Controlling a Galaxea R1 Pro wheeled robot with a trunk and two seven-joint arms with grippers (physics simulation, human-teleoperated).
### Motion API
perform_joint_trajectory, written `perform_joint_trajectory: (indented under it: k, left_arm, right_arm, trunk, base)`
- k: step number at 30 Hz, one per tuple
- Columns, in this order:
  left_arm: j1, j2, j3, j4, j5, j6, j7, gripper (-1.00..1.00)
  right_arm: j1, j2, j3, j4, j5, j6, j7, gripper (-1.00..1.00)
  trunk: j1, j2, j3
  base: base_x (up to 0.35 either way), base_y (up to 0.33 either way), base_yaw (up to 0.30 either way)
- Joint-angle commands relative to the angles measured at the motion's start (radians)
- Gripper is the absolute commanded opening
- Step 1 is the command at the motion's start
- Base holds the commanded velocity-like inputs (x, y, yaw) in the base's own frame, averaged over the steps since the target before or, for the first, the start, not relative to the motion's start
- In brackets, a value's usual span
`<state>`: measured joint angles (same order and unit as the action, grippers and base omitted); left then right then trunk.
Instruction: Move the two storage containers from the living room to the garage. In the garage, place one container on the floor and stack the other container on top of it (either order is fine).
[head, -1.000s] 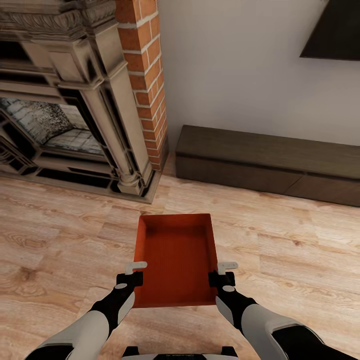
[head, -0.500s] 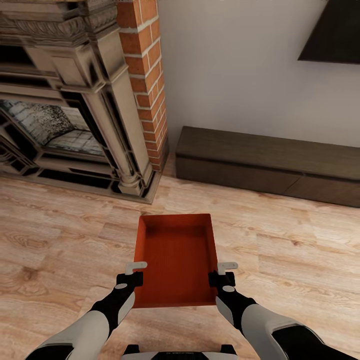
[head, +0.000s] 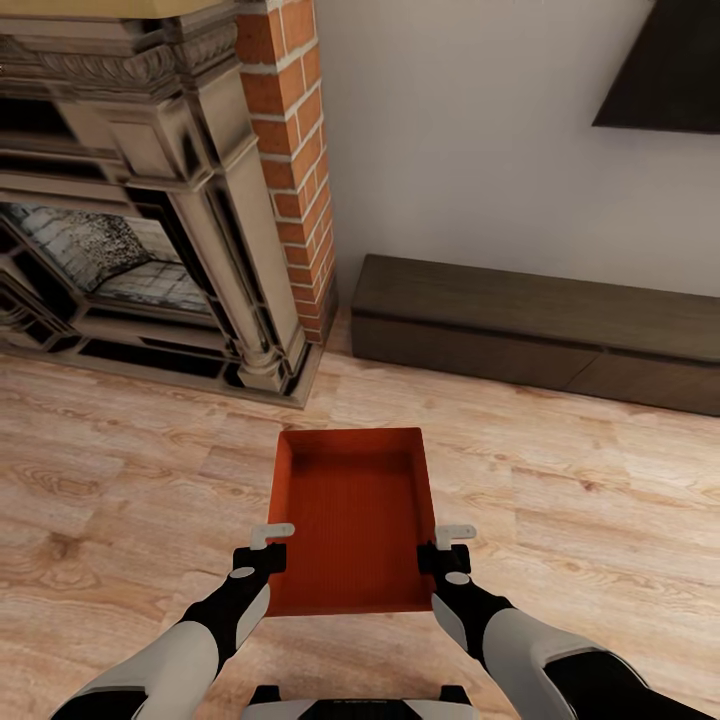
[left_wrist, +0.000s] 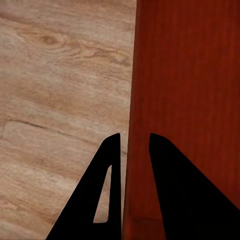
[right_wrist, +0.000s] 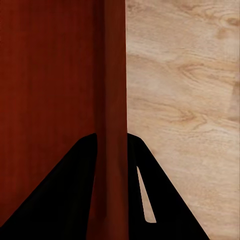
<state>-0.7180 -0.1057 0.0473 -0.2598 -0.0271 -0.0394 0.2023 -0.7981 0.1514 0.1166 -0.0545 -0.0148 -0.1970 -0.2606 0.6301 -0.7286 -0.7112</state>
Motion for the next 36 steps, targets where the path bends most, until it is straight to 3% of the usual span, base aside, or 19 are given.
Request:
perform_joint_trajectory:
  k: [1,25,36]
  left_arm:
    - [0.0,-0.002,0.017,0.005,0.002,-0.004,0.008,-1.0]
    - [0.0,-0.002,0.017,0.005,0.002,-0.005,0.008,-1.0]
    - [0.0,-0.002,0.017,0.004,0.001,-0.011,0.008,-1.0]
  right_arm:
    - [-0.001,-0.001,-0.022,-0.008,0.001,-0.031,-0.006,-1.0]
    - [-0.001,0.0,-0.023,-0.005,0.012,-0.033,-0.007,-1.0]
    - [-0.001,0.0,-0.023,-0.008,0.01,-0.033,-0.007,-1.0]
  trunk:
    - [-0.004,0.007,0.003]
    - [-0.096,0.175,0.085]
    - [-0.096,0.175,0.102]
  base:
    - [0.0,0.0,0.0]
    - [0.0,0.0,0.0]
    - [0.0,0.0,0.0]
